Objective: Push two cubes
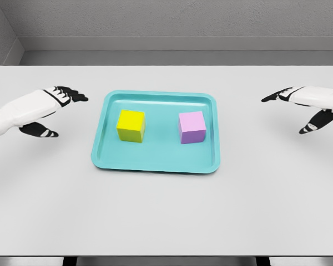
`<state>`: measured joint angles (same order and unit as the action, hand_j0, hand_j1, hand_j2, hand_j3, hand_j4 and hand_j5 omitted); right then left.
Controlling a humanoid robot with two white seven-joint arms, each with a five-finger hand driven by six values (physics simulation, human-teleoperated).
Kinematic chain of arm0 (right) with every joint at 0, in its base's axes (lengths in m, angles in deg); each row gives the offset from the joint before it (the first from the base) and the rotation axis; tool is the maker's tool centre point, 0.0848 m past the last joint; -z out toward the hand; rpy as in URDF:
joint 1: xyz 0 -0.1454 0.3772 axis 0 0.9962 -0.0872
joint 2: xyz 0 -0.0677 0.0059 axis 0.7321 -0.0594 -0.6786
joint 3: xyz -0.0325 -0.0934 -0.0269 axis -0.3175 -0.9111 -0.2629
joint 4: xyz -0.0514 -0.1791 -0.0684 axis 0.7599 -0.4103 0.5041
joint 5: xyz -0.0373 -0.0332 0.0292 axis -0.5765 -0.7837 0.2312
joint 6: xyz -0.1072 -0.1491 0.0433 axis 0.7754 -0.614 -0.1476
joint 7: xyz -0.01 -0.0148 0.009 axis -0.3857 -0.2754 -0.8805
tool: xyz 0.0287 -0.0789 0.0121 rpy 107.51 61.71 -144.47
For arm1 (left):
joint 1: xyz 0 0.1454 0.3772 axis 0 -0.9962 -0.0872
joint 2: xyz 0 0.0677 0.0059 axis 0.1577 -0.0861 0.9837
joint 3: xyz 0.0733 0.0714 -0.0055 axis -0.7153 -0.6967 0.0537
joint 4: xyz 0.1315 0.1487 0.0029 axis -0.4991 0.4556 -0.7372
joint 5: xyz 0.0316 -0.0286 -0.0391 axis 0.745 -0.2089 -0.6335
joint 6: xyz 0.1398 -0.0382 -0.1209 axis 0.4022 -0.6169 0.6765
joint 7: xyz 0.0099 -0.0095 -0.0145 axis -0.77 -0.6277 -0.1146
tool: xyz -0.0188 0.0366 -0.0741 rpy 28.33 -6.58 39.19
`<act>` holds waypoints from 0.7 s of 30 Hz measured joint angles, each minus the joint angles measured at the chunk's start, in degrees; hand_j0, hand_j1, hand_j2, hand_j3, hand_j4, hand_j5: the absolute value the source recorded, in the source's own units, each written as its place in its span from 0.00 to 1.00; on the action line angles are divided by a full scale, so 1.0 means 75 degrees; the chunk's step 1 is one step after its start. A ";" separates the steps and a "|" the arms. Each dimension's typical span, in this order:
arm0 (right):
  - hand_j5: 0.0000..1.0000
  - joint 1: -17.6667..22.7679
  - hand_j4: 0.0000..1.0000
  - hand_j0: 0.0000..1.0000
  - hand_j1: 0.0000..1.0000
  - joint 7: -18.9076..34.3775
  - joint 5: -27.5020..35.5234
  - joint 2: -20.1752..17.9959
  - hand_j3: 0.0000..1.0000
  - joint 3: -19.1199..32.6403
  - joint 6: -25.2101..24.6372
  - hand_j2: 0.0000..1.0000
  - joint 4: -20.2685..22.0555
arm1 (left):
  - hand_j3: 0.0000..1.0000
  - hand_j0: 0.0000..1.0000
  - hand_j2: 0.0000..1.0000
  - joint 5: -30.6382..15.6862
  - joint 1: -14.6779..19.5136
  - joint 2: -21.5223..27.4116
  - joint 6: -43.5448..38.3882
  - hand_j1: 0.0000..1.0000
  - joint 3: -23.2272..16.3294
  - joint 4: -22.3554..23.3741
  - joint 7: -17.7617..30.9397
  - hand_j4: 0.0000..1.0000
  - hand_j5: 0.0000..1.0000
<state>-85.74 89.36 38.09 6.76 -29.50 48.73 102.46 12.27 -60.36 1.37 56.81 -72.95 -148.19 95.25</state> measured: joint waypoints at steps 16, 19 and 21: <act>1.00 -0.0562 1.00 1.00 1.00 0.0000 -0.0019 0.0629 1.00 -0.0247 -0.0002 1.00 -0.0040 | 0.64 0.64 0.64 0.1008 0.0949 -0.1089 0.0004 0.64 -0.0438 0.1428 0.0103 0.64 0.64; 0.71 -0.0762 0.71 0.71 0.71 -0.0001 -0.0027 0.0861 0.71 -0.0519 -0.0004 0.71 -0.0030 | 0.64 0.64 0.64 0.0953 0.0985 -0.1020 0.0003 0.64 -0.0425 0.1376 0.0098 0.64 0.64; 0.24 -0.0762 0.24 0.24 0.24 -0.0001 -0.0032 0.0962 0.24 -0.0678 -0.0001 0.24 0.0006 | 0.64 0.64 0.64 0.0972 0.0985 -0.1043 0.0003 0.64 -0.0418 0.1401 0.0126 0.64 0.64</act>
<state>-91.45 89.36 37.85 13.98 -34.58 48.72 102.50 19.56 -52.98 -6.45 56.83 -76.09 -137.68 96.20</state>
